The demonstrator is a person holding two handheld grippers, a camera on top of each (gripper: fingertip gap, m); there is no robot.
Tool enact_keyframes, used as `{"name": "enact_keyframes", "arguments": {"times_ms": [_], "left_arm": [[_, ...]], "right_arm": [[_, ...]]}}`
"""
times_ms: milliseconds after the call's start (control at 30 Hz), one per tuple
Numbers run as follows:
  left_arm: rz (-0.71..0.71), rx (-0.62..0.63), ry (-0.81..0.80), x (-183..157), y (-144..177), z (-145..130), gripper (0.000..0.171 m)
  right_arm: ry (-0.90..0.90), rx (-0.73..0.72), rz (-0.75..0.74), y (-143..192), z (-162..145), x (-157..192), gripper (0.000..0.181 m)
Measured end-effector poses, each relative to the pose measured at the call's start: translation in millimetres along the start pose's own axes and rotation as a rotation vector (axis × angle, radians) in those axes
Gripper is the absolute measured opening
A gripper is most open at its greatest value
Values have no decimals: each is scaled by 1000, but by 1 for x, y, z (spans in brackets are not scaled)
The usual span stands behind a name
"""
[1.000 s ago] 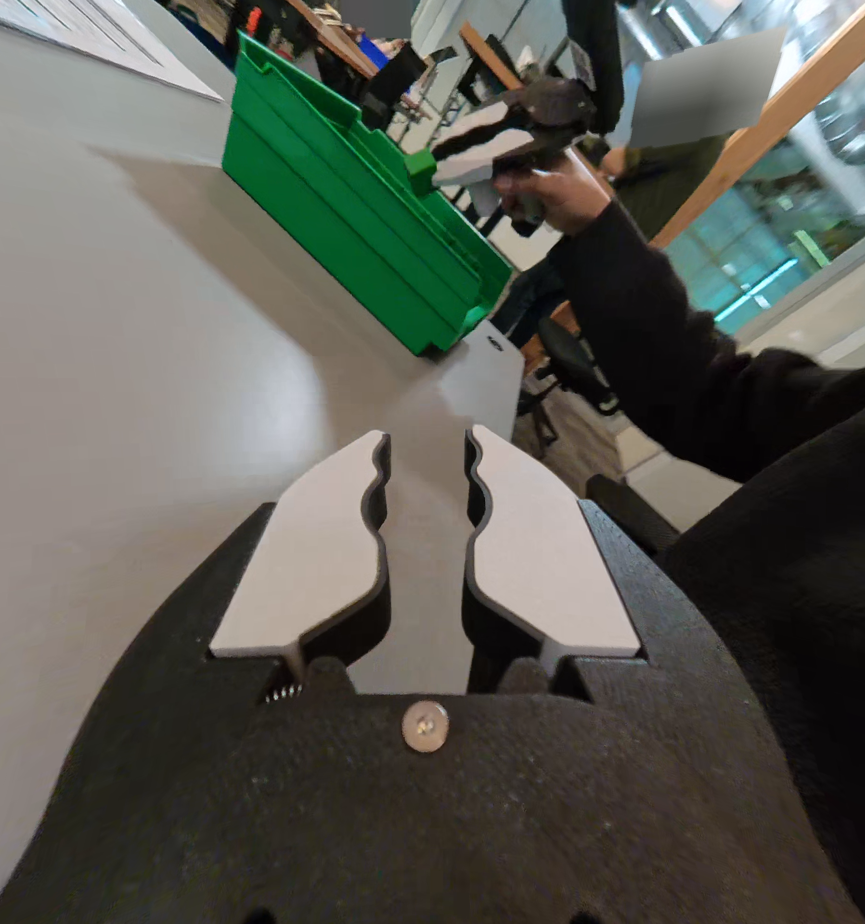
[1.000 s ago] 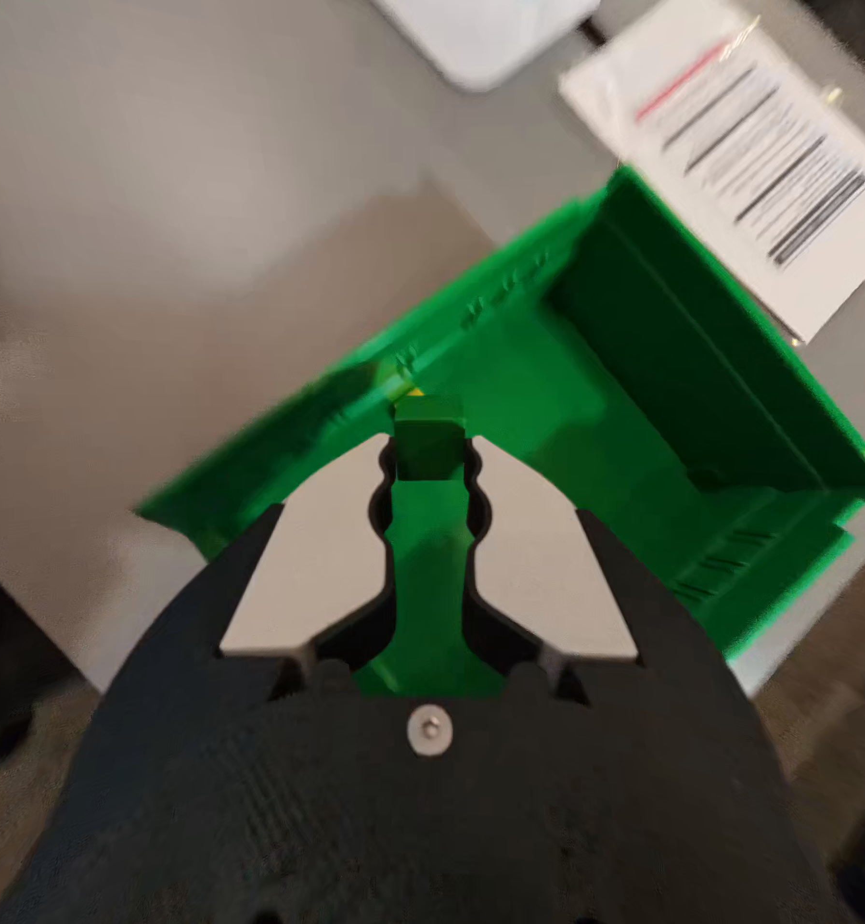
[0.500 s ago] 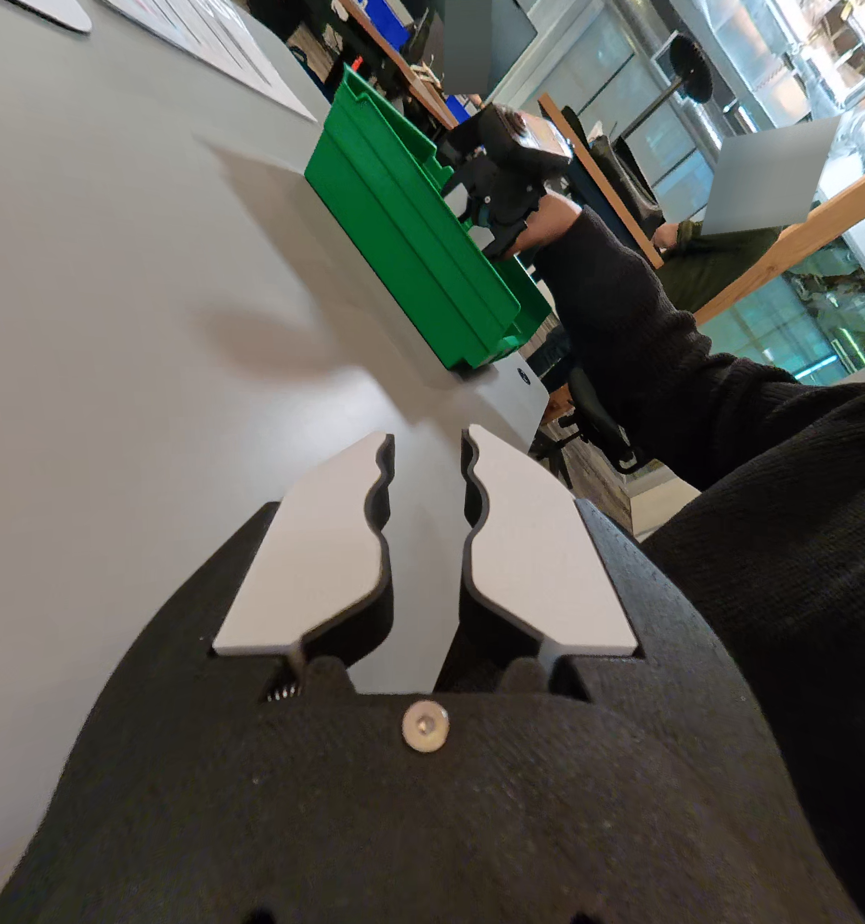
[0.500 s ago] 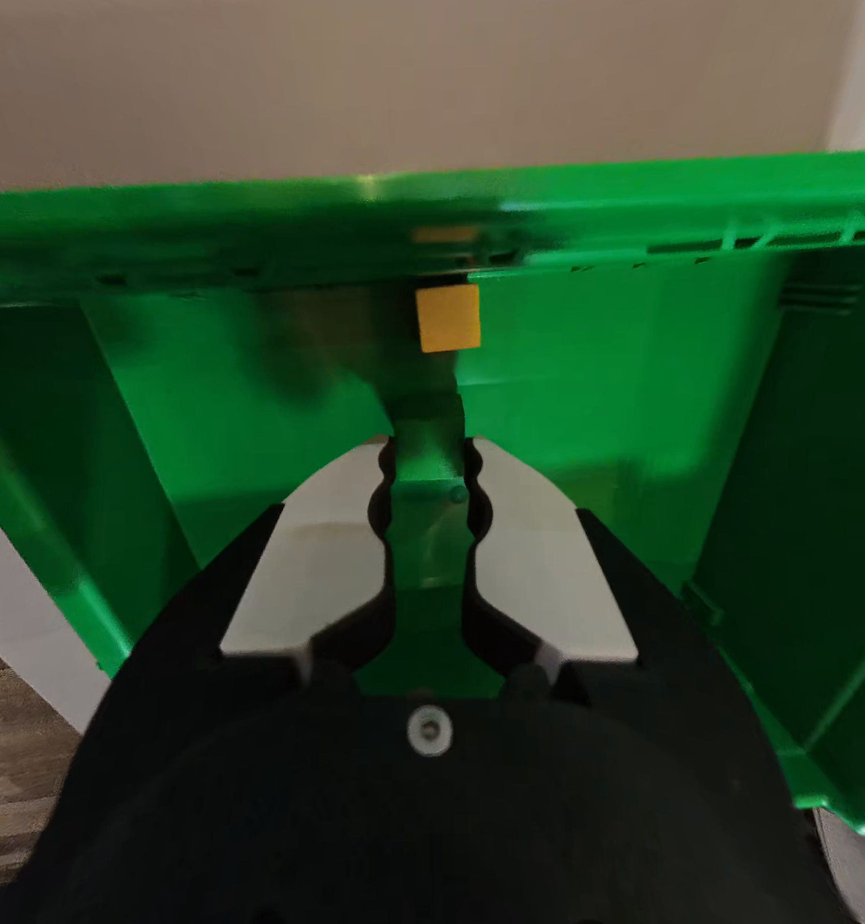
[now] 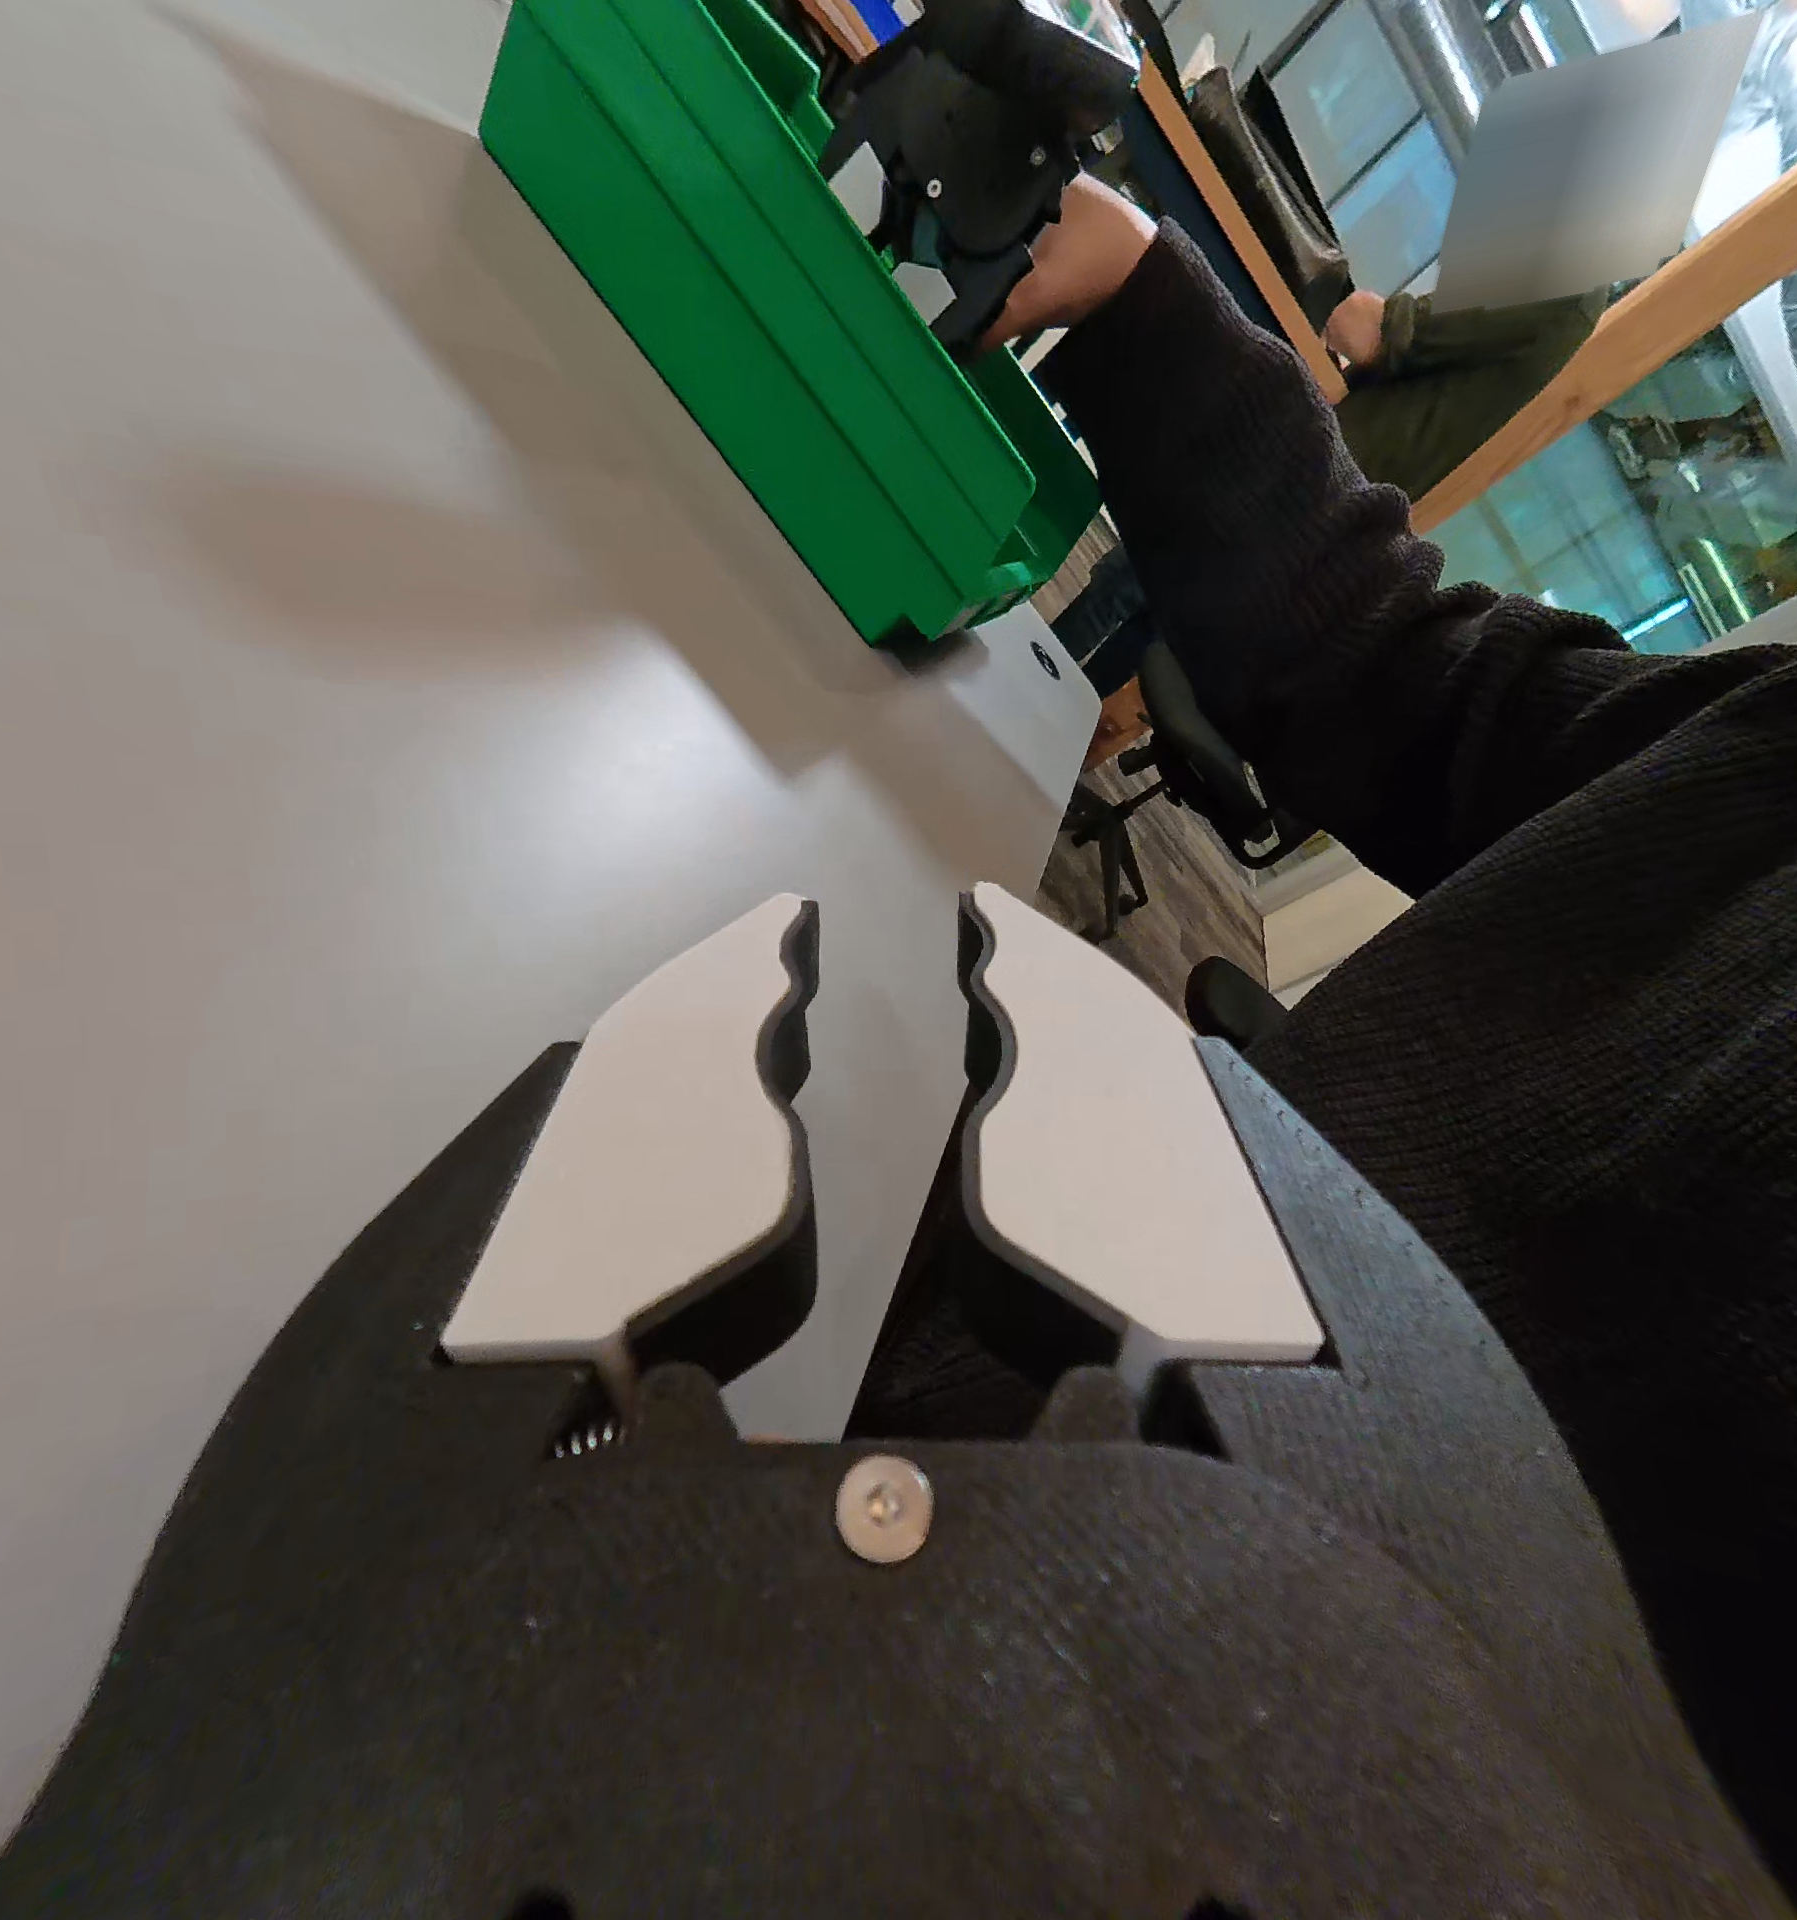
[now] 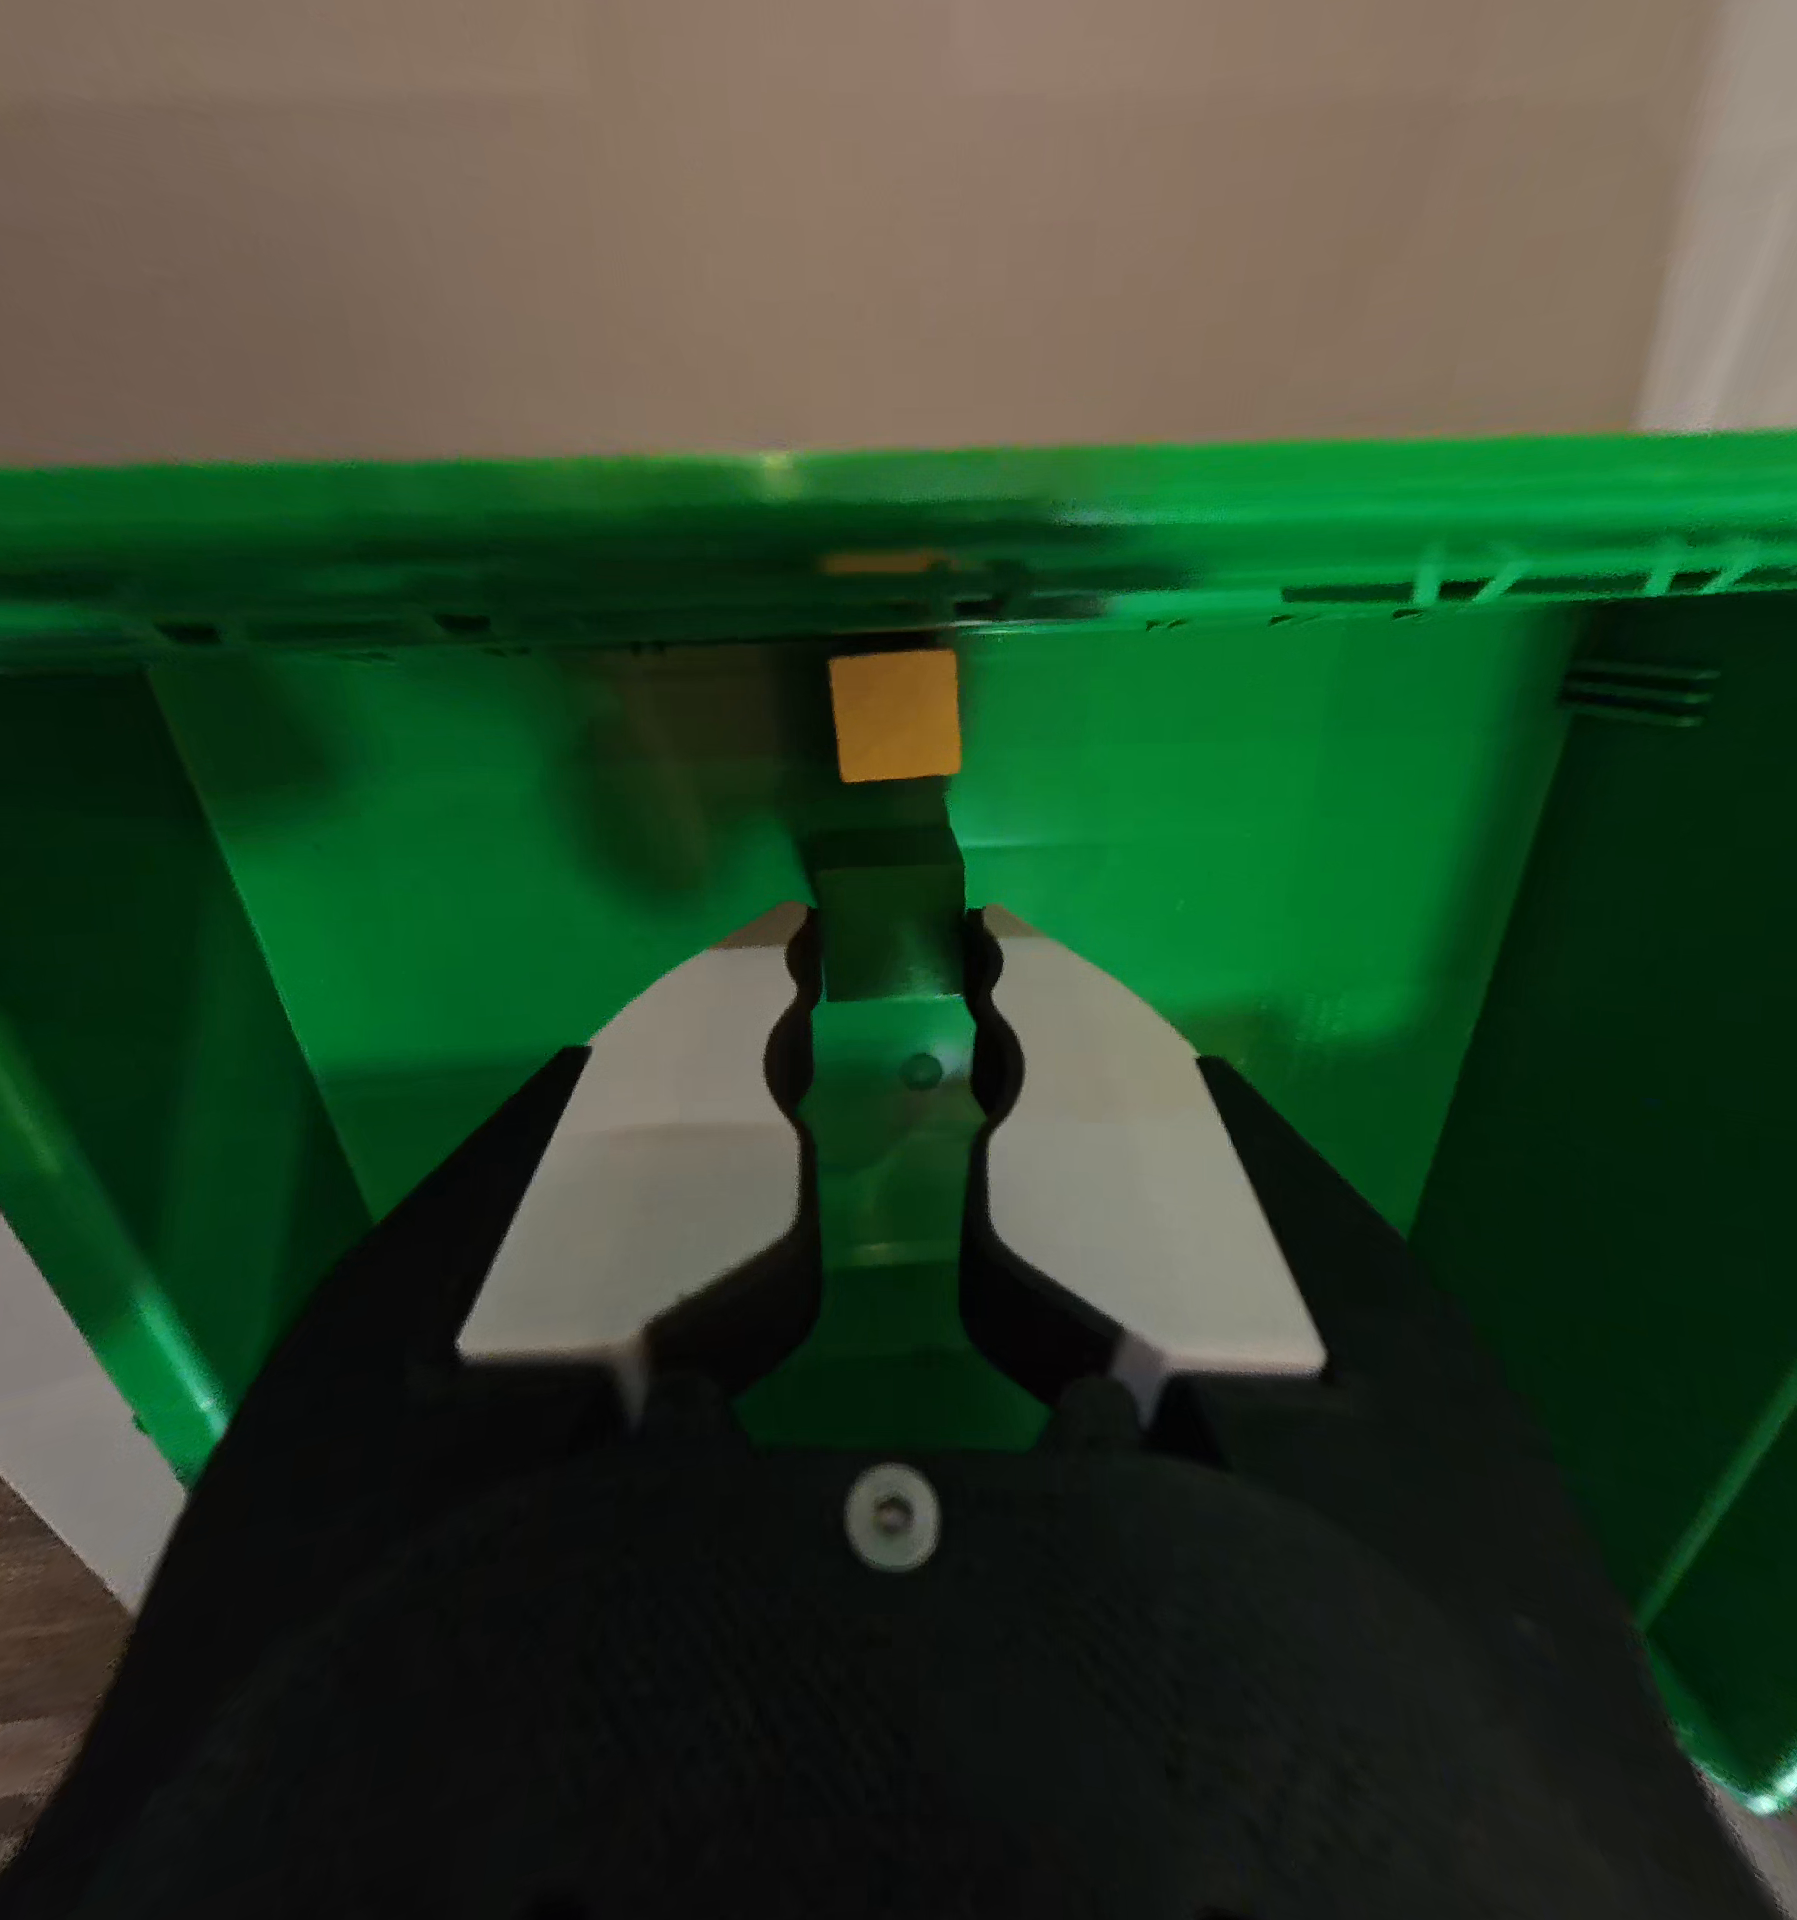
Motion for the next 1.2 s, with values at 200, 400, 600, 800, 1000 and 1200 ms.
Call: {"name": "enact_keyframes", "arguments": {"times_ms": [200,400,600,800,1000,1200], "left_arm": [[-11,-7,15,0,1,-1,26],[-24,-4,9,-2,4,-2,26],[-57,-25,20,-2,2,2,26],[-77,-46,26,-3,3,0,25],[-100,-63,49,-5,4,-2,25],[-123,-76,48,-10,6,-2,25]], "right_arm": [[28,47,-22,-1,0,-2,27],[-17,-54,-76,11,5,1,62],[-96,-267,-162,44,20,18,59],[-518,-737,-224,91,48,50,54],[-847,-1112,-337,103,52,95,48],[-888,-937,-609,74,26,126,49]]}}
Point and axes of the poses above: each gripper's, where its closed fingertips meet, y back along the fingers, z out of its top, x = y × z across the jaws, the point moved 1 cm from there along y, back along the fingers, and after that the axes turned 3 degrees about -x, right-handed, at the moved point
